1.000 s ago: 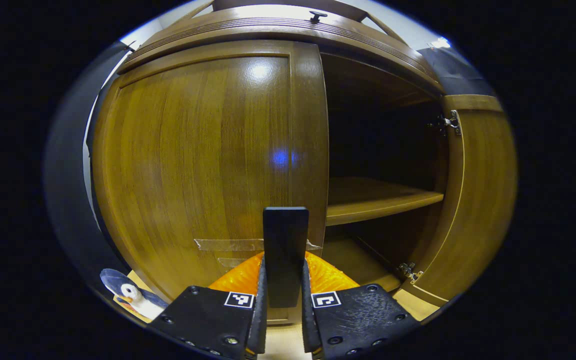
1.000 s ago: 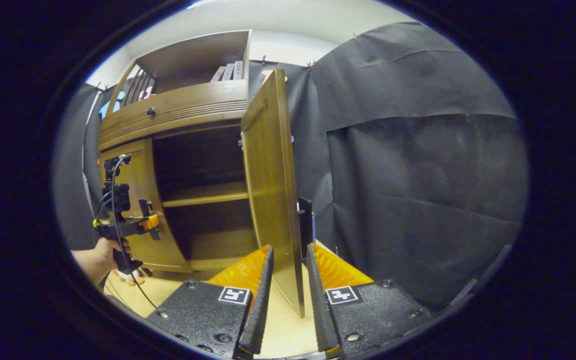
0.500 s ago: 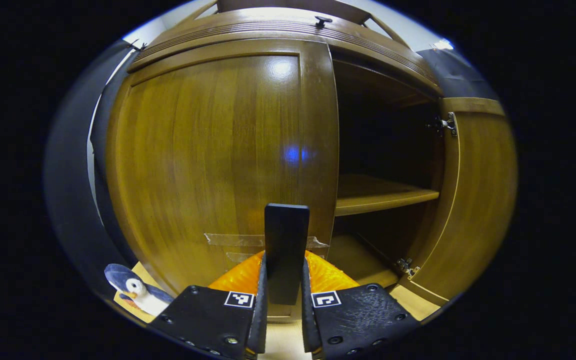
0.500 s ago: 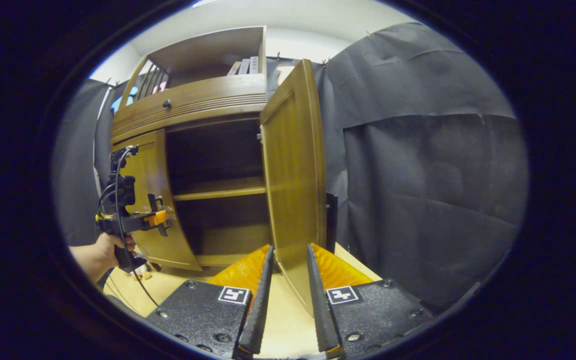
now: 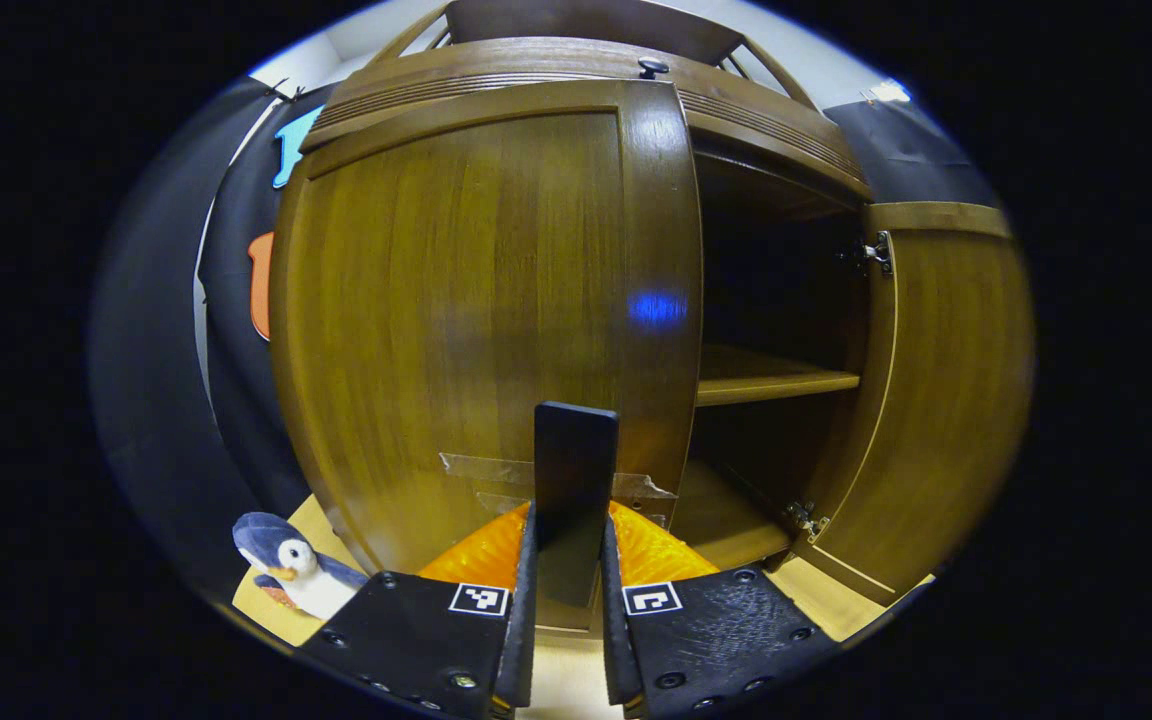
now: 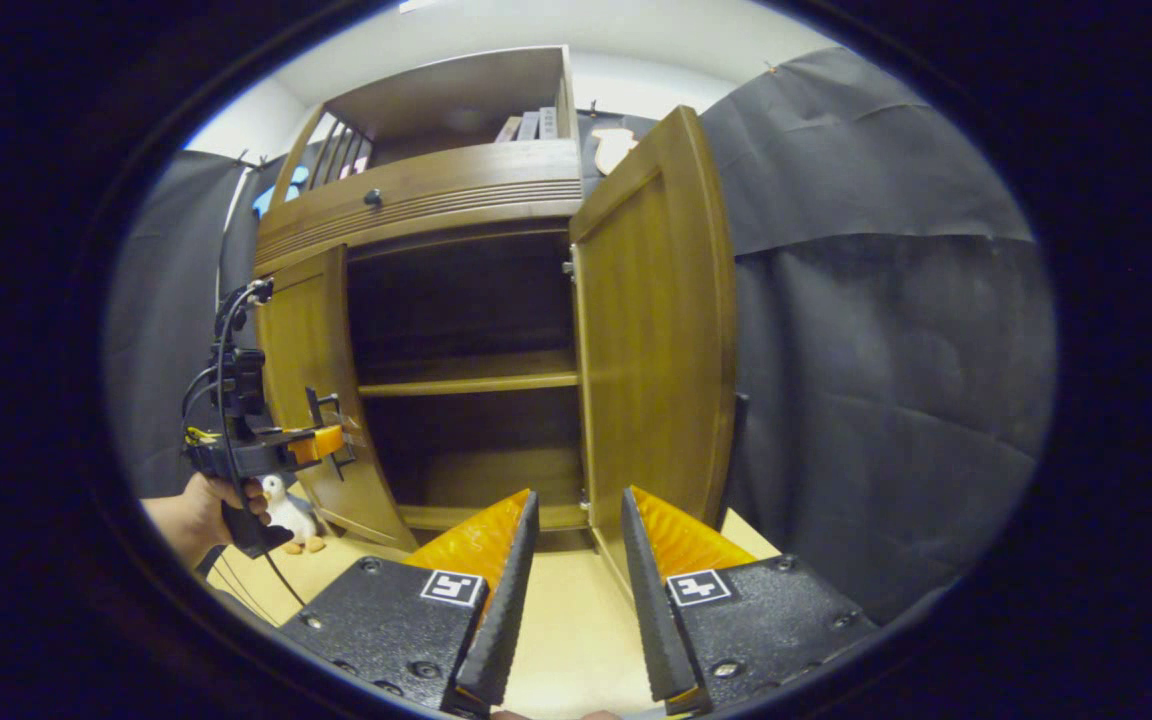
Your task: Open the right door of the double-door shoe cabinet with the right hand, and open the left door with the left hand.
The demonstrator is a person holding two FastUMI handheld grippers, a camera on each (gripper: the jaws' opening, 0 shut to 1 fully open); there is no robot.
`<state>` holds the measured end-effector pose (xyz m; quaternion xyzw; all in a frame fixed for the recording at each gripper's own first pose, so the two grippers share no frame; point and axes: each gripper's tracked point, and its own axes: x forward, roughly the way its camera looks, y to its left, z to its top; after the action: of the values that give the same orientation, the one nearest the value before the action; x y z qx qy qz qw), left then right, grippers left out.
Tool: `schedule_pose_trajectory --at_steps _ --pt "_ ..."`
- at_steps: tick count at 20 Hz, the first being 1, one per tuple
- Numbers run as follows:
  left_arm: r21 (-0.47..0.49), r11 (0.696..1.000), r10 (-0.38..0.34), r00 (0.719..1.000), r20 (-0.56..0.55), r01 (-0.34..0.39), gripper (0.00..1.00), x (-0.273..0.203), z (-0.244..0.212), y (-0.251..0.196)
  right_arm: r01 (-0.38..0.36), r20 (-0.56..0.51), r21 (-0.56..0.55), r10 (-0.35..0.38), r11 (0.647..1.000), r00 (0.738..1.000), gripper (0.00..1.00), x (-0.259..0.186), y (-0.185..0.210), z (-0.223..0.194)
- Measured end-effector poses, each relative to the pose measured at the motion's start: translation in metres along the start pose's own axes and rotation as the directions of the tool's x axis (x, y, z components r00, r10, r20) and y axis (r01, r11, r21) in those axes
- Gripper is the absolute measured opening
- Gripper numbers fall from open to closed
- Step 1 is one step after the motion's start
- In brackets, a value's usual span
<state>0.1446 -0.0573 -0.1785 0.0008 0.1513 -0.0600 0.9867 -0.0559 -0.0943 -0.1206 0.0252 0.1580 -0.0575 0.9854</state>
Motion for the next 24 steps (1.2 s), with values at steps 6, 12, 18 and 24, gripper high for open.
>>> schedule_pose_trajectory --at_steps 6,12,18,24 --pt "-0.045 0.998 0.035 0.999 -0.008 -0.035 0.27 -0.030 -0.006 0.013 -0.108 -0.009 -0.045 0.108 0.993 0.994 0.56 0.017 0.033 0.004" --pt "-0.069 0.994 0.088 0.996 -0.024 -0.090 0.27 -0.063 -0.013 0.031 -0.178 -0.018 -0.066 0.177 0.982 0.984 0.56 0.028 0.056 0.000" --pt "-0.090 0.985 0.142 0.990 -0.027 -0.144 0.27 -0.092 -0.019 0.055 -0.259 -0.032 -0.079 0.258 0.963 0.966 0.56 0.034 0.080 -0.001" --pt "-0.094 0.976 0.194 0.980 -0.041 -0.197 0.27 -0.111 -0.023 0.076 -0.312 -0.043 -0.100 0.309 0.945 0.950 0.56 0.038 0.102 0.000"
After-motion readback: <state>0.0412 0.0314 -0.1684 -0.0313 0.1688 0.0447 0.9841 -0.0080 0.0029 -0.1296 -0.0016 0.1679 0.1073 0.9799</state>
